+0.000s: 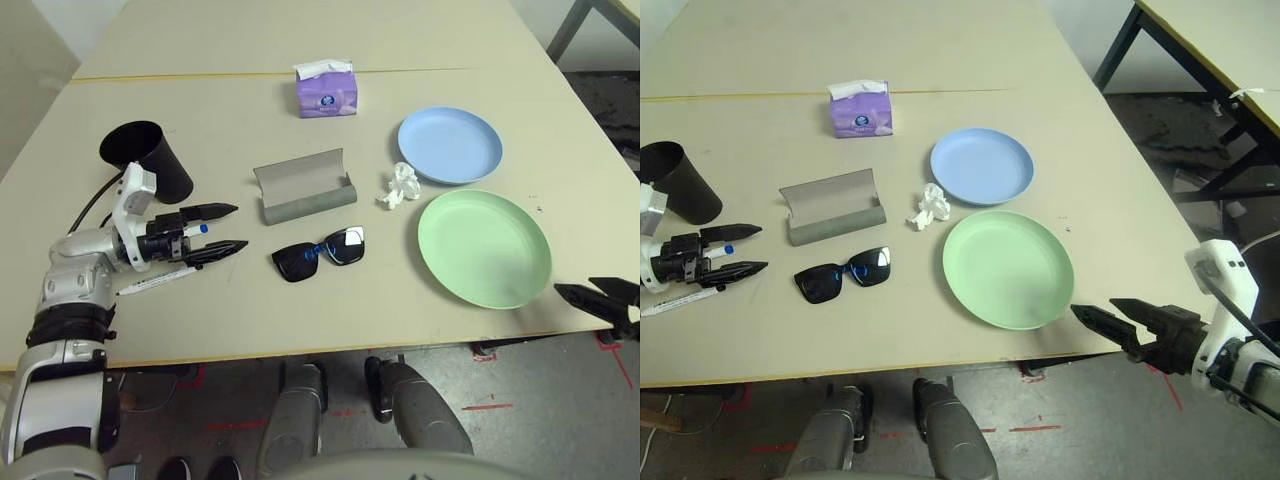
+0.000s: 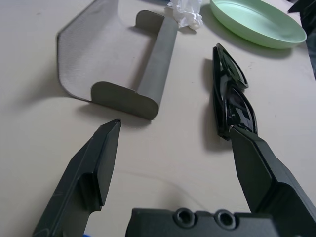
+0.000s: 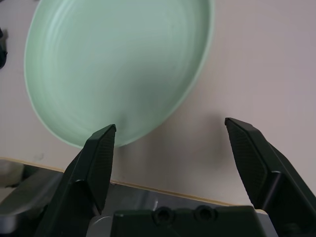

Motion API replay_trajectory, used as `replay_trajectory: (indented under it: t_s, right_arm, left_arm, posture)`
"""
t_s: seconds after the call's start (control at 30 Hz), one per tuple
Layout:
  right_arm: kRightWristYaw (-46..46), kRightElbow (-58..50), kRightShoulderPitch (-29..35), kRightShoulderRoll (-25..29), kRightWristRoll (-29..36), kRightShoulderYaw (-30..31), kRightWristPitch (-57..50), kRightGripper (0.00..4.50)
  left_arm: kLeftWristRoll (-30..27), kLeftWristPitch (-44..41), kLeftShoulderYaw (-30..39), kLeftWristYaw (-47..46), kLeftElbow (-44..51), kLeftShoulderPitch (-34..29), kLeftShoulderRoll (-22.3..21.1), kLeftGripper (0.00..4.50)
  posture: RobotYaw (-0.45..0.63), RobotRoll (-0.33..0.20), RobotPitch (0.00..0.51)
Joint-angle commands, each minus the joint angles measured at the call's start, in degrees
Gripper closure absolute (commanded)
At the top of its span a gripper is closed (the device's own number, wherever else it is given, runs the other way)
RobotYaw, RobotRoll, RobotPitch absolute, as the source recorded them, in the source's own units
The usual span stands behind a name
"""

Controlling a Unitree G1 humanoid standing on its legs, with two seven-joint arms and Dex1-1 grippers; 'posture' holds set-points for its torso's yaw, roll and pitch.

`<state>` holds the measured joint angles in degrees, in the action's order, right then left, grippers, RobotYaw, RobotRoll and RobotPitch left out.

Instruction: Organize and tidy the items on the table.

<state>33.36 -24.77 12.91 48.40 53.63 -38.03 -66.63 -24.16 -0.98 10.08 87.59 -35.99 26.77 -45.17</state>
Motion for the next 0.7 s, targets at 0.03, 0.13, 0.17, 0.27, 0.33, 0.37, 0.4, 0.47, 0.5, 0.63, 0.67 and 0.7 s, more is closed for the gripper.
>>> replay_trajectory:
  t_s: [0.03,0.13,0.17,0.27,0.33,0.37,0.4,0.47,0.5,0.63,0.67,0.7]
  right_arm:
    - [-0.96,0.55,-0.26,-0.98,-1.52,2.73,0.78,0.0]
    - [-0.99,1.65,-1.13,-1.46,-2.36,4.22,1.72,0.0]
    - [-1.0,2.04,-1.46,-1.63,-2.64,4.78,2.08,0.0]
    - [-1.02,3.06,-2.68,-2.21,-3.41,6.43,2.82,0.0]
    - [-1.01,3.58,-3.52,-2.59,-3.85,7.57,3.25,0.0]
    - [-1.03,3.71,-3.95,-2.78,-4.0,8.03,3.34,0.0]
    - [-1.07,3.87,-4.43,-2.93,-4.2,8.54,3.47,0.0]
    - [-1.17,4.09,-5.25,-3.17,-4.52,9.38,3.5,0.0]
    - [-1.16,4.18,-5.6,-3.31,-4.71,9.7,3.49,0.0]
    - [-1.2,4.7,-7.02,-3.79,-5.08,10.71,3.19,0.0]
    - [-1.15,4.91,-7.48,-3.9,-5.08,11.09,3.11,0.0]
    - [-1.08,5.09,-7.89,-3.96,-5.07,11.45,3.03,0.0]
  left_arm:
    - [-0.08,-0.64,0.21,-0.44,2.56,-2.21,0.0,0.04]
    - [-0.5,-1.3,0.71,-1.03,4.11,-3.41,-0.35,0.04]
    - [-0.67,-1.5,0.88,-1.18,4.58,-3.8,-0.48,0.04]
    - [-1.02,-1.99,1.32,-1.7,5.76,-4.55,-0.67,0.04]
    - [-1.35,-2.31,1.61,-2.07,6.54,-4.86,-0.77,0.04]
    - [-1.5,-2.42,1.72,-2.2,6.91,-4.96,-0.8,0.04]
    - [-1.62,-2.55,1.82,-2.36,7.42,-5.08,-0.79,0.04]
    - [-1.86,-2.76,2.02,-2.68,8.24,-5.2,-0.77,0.04]
    - [-1.97,-2.89,2.13,-2.88,8.63,-5.3,-0.73,0.04]
    - [-2.1,-2.87,2.26,-3.26,9.78,-5.85,-0.77,0.04]
    - [-2.12,-2.78,2.32,-3.36,10.02,-6.03,-0.81,0.04]
    - [-2.16,-2.72,2.44,-3.54,10.22,-6.18,-0.82,0.04]
  posture:
    - [-0.12,0.0,0.24]
    - [-0.11,0.0,0.239]
    - [-0.1,0.0,0.238]
    - [-0.1,0.0,0.238]
    - [-0.09,0.0,0.235]
    - [-0.09,0.0,0.234]
    - [-0.09,0.0,0.233]
    - [-0.08,0.0,0.231]
    - [-0.08,0.0,0.23]
    - [-0.07,0.0,0.227]
    - [-0.06,0.0,0.225]
    - [-0.06,0.0,0.225]
